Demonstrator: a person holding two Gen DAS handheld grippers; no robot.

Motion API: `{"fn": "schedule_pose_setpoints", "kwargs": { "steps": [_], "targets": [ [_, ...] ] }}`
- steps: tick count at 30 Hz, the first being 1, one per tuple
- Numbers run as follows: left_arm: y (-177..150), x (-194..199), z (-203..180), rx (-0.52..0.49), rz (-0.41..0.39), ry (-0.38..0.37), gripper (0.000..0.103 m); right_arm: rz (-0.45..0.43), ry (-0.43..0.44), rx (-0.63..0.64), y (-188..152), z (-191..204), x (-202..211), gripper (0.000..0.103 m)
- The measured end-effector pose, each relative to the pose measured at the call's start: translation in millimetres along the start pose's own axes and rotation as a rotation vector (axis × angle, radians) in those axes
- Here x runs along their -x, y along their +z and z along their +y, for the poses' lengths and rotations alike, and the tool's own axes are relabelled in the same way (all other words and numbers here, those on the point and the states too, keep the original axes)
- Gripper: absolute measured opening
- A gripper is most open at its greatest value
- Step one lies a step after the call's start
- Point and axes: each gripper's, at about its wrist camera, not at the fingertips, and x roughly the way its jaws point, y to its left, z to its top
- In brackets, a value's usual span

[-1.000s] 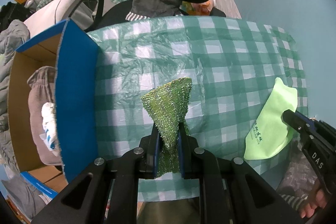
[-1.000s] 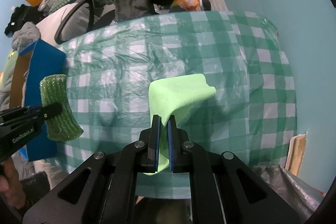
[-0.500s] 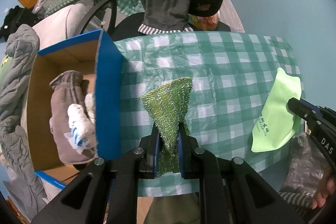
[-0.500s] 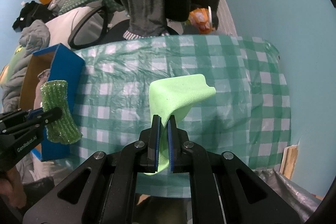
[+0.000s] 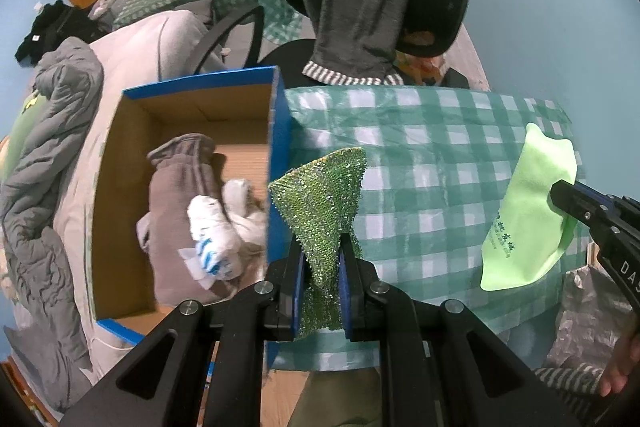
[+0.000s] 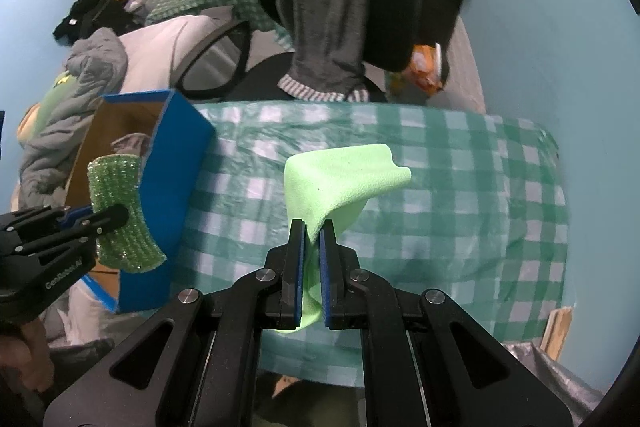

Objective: Organize soft objects
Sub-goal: 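Lift the mitt and cloth and carry both over the cardboard box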

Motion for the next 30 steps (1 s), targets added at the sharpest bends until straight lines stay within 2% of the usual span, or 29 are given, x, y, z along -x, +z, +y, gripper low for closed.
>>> {"fn": "schedule_pose_setpoints", "kwargs": {
  "steps": [30],
  "targets": [
    [-19,12,133,0.229,-0.022,0.070,0.014,-0.021,0.182,0.243,42,165,-26,0.006]
  ]
}}
